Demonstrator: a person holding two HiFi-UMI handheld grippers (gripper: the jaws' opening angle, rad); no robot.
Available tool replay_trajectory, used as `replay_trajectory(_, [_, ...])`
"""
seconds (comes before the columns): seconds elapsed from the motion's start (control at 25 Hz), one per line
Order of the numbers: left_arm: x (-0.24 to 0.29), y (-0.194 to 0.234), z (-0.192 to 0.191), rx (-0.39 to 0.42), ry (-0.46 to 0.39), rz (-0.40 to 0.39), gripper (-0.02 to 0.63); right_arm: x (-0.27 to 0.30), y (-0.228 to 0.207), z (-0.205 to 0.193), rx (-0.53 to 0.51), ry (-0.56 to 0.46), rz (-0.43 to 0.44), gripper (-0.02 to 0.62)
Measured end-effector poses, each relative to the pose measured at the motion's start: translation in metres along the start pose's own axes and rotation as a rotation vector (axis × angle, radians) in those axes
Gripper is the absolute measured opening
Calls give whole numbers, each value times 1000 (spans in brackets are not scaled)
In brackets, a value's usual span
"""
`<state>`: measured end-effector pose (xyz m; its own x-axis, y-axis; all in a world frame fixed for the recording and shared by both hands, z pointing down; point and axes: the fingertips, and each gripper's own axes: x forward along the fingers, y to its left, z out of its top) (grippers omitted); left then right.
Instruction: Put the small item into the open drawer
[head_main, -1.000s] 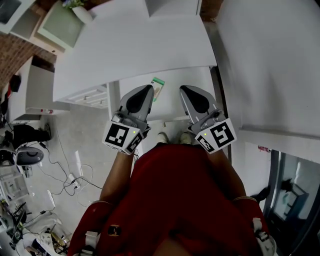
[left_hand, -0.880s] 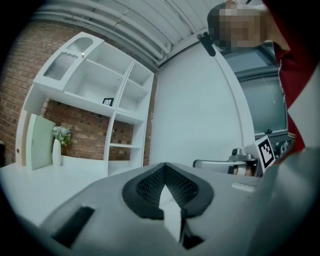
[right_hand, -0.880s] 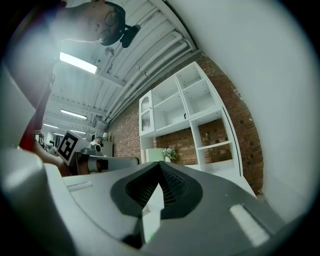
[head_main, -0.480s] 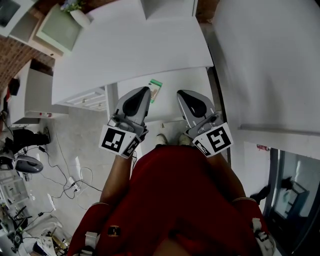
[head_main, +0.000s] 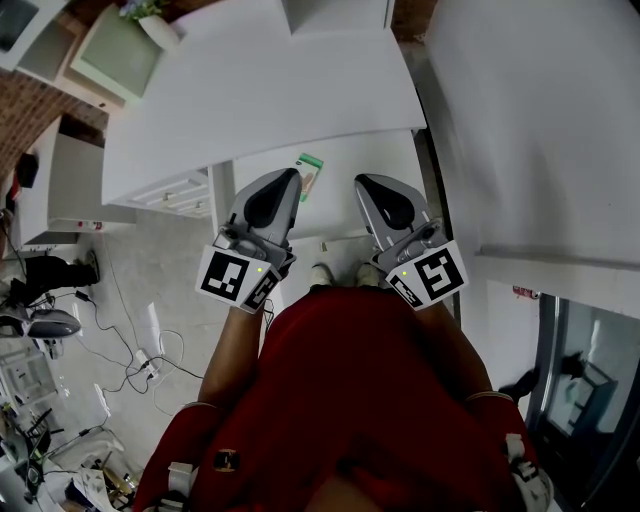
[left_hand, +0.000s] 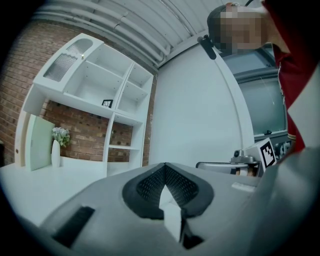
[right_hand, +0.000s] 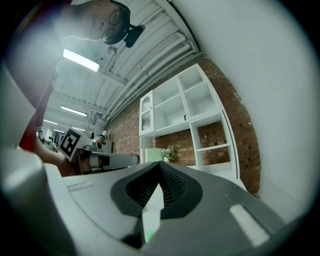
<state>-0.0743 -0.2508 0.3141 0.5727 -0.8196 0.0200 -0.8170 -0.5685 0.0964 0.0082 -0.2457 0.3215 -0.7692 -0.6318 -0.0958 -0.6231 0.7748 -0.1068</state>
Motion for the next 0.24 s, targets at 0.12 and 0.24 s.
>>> replay_trajectory(0.12, [2, 2, 2, -1, 6, 12, 6, 0, -2, 0, -3, 3, 1, 11])
replay_trajectory(0.24, [3, 2, -1, -8, 11, 12, 6, 0, -4, 0, -3, 6, 2, 11])
